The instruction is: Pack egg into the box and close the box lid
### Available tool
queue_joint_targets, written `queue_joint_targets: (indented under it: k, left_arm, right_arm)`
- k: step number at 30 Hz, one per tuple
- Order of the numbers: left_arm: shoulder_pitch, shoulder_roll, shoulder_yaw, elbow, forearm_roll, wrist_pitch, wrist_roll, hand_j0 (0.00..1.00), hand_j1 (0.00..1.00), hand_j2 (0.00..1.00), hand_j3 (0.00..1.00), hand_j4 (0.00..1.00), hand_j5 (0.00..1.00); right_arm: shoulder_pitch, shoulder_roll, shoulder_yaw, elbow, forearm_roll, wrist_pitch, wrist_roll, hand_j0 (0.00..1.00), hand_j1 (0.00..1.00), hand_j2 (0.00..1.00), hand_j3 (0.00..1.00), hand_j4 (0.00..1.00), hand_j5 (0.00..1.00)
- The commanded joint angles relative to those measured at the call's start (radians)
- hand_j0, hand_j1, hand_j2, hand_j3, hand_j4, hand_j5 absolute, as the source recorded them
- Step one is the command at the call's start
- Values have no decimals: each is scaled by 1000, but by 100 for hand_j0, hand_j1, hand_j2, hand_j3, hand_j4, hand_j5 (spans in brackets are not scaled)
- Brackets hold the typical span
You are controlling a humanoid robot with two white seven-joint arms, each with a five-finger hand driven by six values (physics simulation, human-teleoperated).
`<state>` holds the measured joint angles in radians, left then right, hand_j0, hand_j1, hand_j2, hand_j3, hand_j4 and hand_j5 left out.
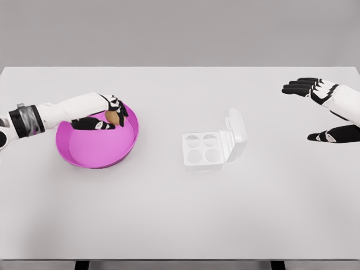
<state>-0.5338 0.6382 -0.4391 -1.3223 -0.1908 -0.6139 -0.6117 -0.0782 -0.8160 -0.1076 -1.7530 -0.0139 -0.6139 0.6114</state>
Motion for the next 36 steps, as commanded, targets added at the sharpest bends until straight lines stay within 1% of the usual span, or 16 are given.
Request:
queue_joint_targets:
  k: [1, 4, 7, 12, 13, 15, 16, 18, 19, 20, 22, 23, 25, 32, 34, 36]
  left_arm:
    - [0, 0, 13, -35, 8, 3, 1, 40, 40, 40, 40, 40, 40]
    - [0, 0, 14, -51, 8, 3, 1, 40, 40, 40, 40, 40, 40]
    - [-2, -2, 13, -63, 8, 3, 1, 40, 40, 40, 40, 40, 40]
    - [-2, -17, 10, -94, 8, 3, 1, 40, 40, 40, 40, 40, 40]
    - [-2, -26, 11, -100, 8, 3, 1, 39, 39, 39, 39, 39, 39]
    - [-2, -35, 8, -100, 8, 3, 1, 39, 39, 39, 39, 39, 39]
    - [-3, -43, 6, -101, 8, 3, 1, 39, 39, 39, 39, 39, 39]
    - [-2, -52, 3, -112, 8, 3, 1, 39, 39, 39, 39, 39, 39]
    - [-2, -52, 3, -118, 8, 3, 1, 39, 39, 39, 39, 39, 39]
    - [-2, -57, 0, -121, 8, 3, 1, 39, 39, 39, 39, 39, 39]
    - [-2, -72, -1, -123, 8, 3, 1, 39, 39, 39, 39, 39, 39]
    - [0, -74, -3, -133, 8, 3, 1, 39, 39, 39, 39, 39, 39]
    - [3, -75, -4, -146, 8, 3, 1, 39, 39, 39, 39, 39, 39]
    - [8, -103, -17, -164, 7, 3, 1, 39, 39, 39, 39, 39, 39]
    - [15, -115, -18, -178, 7, 3, 1, 39, 39, 39, 39, 39, 39]
    - [15, -120, -29, -184, 7, 3, 1, 39, 39, 39, 39, 39, 39]
  right_arm:
    - [0, 1, 0, 0, -8, 3, -1, 100, 100, 100, 100, 100, 100]
    - [0, -5, 0, 0, -8, 3, -1, 100, 100, 100, 100, 100, 100]
    - [9, 3, 0, 0, -9, 3, -1, 100, 100, 100, 100, 100, 100]
    - [18, -9, 0, 0, -9, 3, -1, 100, 100, 100, 100, 100, 100]
    - [20, -18, -1, 1, -9, 3, -1, 100, 100, 100, 100, 100, 100]
    - [32, -69, -1, 0, -8, 3, -1, 100, 100, 100, 100, 100, 100]
    - [32, -71, -4, 0, -8, 3, -1, 100, 100, 100, 100, 100, 100]
    - [34, -120, 0, 0, -8, 3, -1, 100, 100, 100, 100, 100, 100]
    - [43, -143, 2, 0, -8, 3, -1, 100, 100, 100, 100, 100, 100]
    - [66, -149, 3, 0, -5, 3, -1, 100, 100, 100, 100, 100, 100]
    - [67, -149, 2, 0, 38, 3, -1, 100, 100, 100, 100, 100, 100]
    - [66, -167, 0, 0, 69, 3, -1, 100, 100, 100, 100, 100, 100]
    - [74, -175, 0, 0, 97, 3, -1, 100, 100, 100, 100, 100, 100]
    - [74, -169, -3, 0, 111, 3, -1, 100, 100, 100, 100, 100, 100]
    - [69, -164, -7, 0, 161, 3, -1, 100, 100, 100, 100, 100, 100]
    - [64, -144, -9, 0, 279, 3, -1, 100, 100, 100, 100, 100, 100]
